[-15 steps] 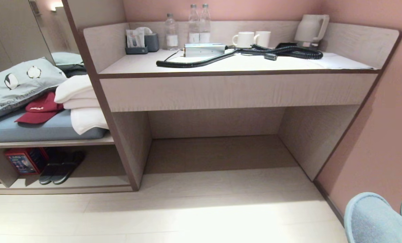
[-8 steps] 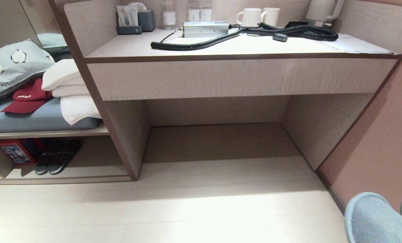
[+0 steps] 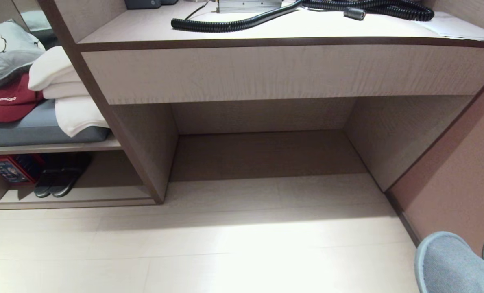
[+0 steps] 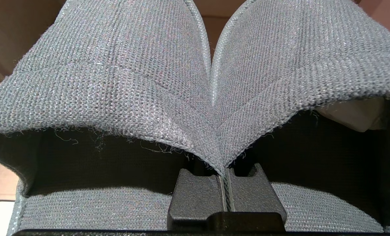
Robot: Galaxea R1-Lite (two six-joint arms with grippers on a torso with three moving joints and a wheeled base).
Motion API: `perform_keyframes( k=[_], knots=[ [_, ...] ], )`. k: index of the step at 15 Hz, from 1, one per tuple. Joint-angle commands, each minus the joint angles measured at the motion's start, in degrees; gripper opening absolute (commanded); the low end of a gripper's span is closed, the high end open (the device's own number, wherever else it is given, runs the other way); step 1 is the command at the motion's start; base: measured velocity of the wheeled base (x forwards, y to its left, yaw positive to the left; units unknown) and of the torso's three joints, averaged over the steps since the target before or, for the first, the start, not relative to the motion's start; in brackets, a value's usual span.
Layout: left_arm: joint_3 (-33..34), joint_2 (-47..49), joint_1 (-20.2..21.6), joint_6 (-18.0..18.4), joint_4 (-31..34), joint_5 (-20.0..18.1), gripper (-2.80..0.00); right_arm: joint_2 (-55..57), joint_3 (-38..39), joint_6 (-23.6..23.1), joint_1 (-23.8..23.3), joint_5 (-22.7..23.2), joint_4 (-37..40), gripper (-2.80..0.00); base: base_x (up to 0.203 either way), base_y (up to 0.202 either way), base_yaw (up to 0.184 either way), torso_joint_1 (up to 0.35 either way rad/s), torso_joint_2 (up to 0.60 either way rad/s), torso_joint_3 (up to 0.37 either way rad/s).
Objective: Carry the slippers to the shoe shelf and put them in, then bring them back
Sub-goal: Place the slippers on the floor
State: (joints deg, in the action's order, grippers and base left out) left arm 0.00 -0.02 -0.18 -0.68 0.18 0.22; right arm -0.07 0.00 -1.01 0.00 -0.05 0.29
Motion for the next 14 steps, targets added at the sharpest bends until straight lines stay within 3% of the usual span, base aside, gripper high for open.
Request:
perform_keyframes(
  k=[1, 14],
  knots=[
    [0.1, 0.0, 0.0, 0.0, 0.0, 0.0, -2.80, -0.1, 0.0, 0.0, 0.0, 0.0, 0.0, -2.80, 0.000, 0.000, 0.000, 0.005, 0.00, -0.196],
    [0.1, 0.0, 0.0, 0.0, 0.0, 0.0, -2.80, 0.0, 0.0, 0.0, 0.1, 0.0, 0.0, -2.80, 0.000, 0.000, 0.000, 0.004, 0.00, -0.194]
  ],
)
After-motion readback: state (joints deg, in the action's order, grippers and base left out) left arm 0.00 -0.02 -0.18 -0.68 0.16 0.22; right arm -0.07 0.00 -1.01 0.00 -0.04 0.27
